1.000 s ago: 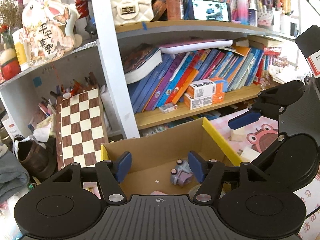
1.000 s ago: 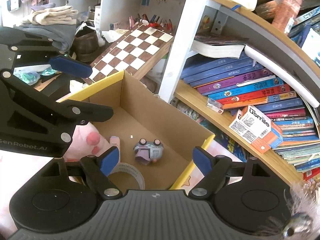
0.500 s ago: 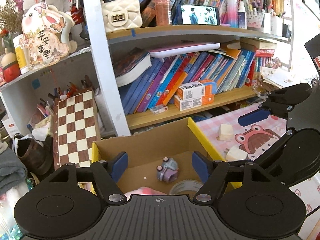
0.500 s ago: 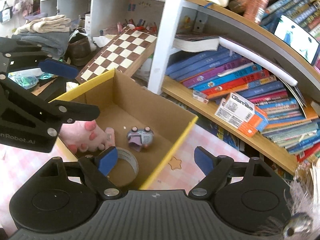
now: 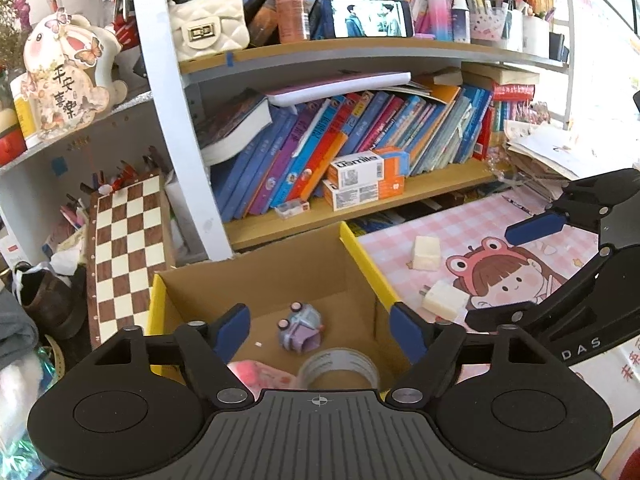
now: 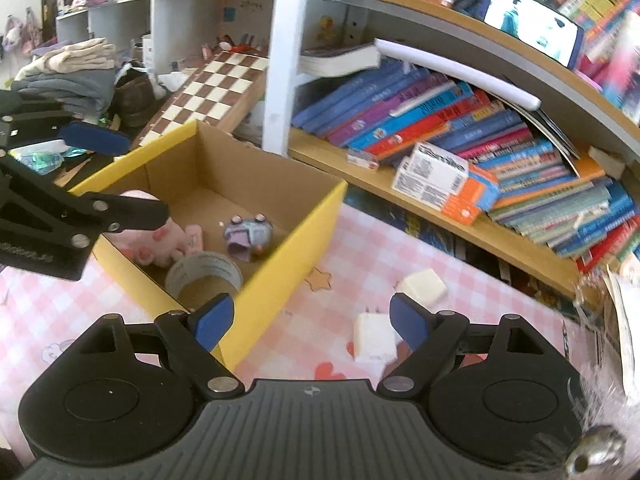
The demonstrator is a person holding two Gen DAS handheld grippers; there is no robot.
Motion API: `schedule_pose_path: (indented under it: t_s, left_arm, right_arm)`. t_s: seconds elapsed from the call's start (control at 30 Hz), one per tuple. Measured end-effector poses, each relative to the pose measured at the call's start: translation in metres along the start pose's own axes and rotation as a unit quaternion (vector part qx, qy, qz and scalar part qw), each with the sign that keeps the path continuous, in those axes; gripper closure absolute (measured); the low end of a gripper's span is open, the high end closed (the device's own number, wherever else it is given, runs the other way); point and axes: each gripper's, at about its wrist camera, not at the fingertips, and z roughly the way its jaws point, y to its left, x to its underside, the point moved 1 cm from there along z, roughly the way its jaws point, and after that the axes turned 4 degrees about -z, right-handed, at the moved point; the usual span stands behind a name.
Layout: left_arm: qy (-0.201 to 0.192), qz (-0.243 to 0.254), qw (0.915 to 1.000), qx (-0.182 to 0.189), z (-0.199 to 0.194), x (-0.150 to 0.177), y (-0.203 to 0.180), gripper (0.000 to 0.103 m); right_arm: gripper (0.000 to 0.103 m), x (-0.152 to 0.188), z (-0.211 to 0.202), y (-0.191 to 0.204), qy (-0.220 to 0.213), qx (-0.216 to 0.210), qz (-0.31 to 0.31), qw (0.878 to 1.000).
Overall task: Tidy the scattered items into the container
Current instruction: 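Lift both open tools out of the box toward the remaining desk items, then move both open tools over the white charger and white eraser block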
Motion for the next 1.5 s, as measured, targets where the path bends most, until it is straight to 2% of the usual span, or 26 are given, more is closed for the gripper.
schedule_pose_path:
  t_s: [0.13, 0.3, 0.73, 1.27, 1.5]
  left_arm:
    - [-0.005, -0.005, 1.0000, -0.003, -0.002, 0.003, -0.013, 0.022]
    - [-0.009, -0.013, 0.9999, -0.002, -0.005, 0.004, -0.030, 0.017]
    - [0.002, -0.013, 0.9999, -0.008, -0.002, 0.008, -0.070, 0.008]
    - [0.016, -0.008, 0.9998, 0.000, 0.010, 0.013, -0.117, 0.007]
    - [0.008, -0.016, 0.9998, -0.002, 0.016, 0.013, -0.130, 0.007]
  right_arm:
    - [0.016, 0.014, -0.004, -0.013, 0.005, 0.007, 0.019, 1.000]
    - [0.012, 0.030, -0.008, -0.029, 0.012, 0.014, 0.042, 0.999]
    - [0.003, 0.073, -0.026, -0.064, 0.018, 0.038, 0.087, 0.995]
    - [0.003, 0.116, -0.043, -0.097, 0.019, 0.057, 0.133, 0.989]
    - [0.003, 0.132, -0.042, -0.114, 0.027, 0.073, 0.154, 0.985]
